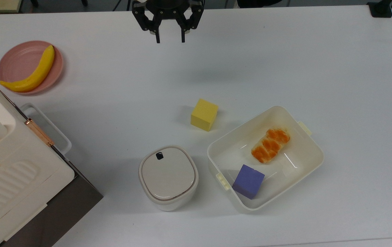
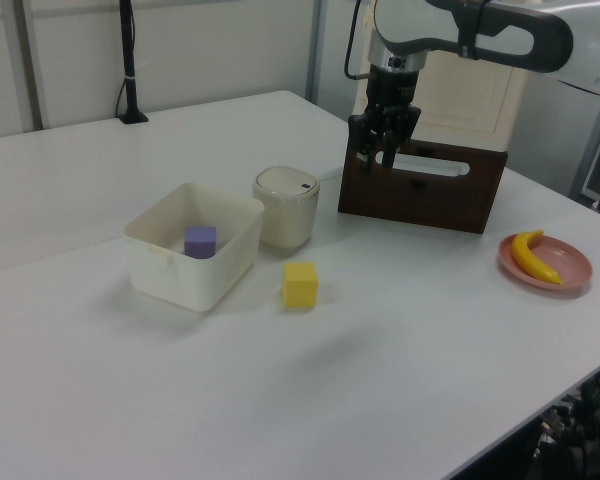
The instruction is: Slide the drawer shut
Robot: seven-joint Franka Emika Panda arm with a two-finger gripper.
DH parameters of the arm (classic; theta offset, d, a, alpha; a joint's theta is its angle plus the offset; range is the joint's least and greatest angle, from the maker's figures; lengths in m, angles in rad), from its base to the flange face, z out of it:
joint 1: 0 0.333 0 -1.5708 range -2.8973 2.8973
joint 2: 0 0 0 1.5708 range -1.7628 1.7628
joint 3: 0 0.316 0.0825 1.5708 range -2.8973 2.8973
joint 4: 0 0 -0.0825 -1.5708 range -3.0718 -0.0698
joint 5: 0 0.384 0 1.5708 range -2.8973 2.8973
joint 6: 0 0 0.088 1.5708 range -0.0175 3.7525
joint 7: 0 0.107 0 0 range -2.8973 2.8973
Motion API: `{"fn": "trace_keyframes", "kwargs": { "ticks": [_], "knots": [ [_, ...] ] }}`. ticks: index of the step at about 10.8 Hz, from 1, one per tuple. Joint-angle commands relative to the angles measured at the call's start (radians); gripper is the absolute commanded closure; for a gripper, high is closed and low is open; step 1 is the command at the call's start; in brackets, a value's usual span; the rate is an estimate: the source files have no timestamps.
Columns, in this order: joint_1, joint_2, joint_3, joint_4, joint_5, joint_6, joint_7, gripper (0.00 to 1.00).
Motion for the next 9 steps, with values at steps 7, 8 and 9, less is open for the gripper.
{"fn": "trace_keyframes", "kwargs": {
  "ticks": [7,8,9],
  "knots": [
    [0.014,-0.027,-0.009,-0.024,-0.064,-0.019,-0.029,0.0],
    [0.02,-0.027,-0.01,-0.024,-0.069,-0.019,-0.029,0.0],
    [0.02,-0.027,-0.009,-0.024,-0.069,-0.021,-0.029,0.0]
  ]
}}
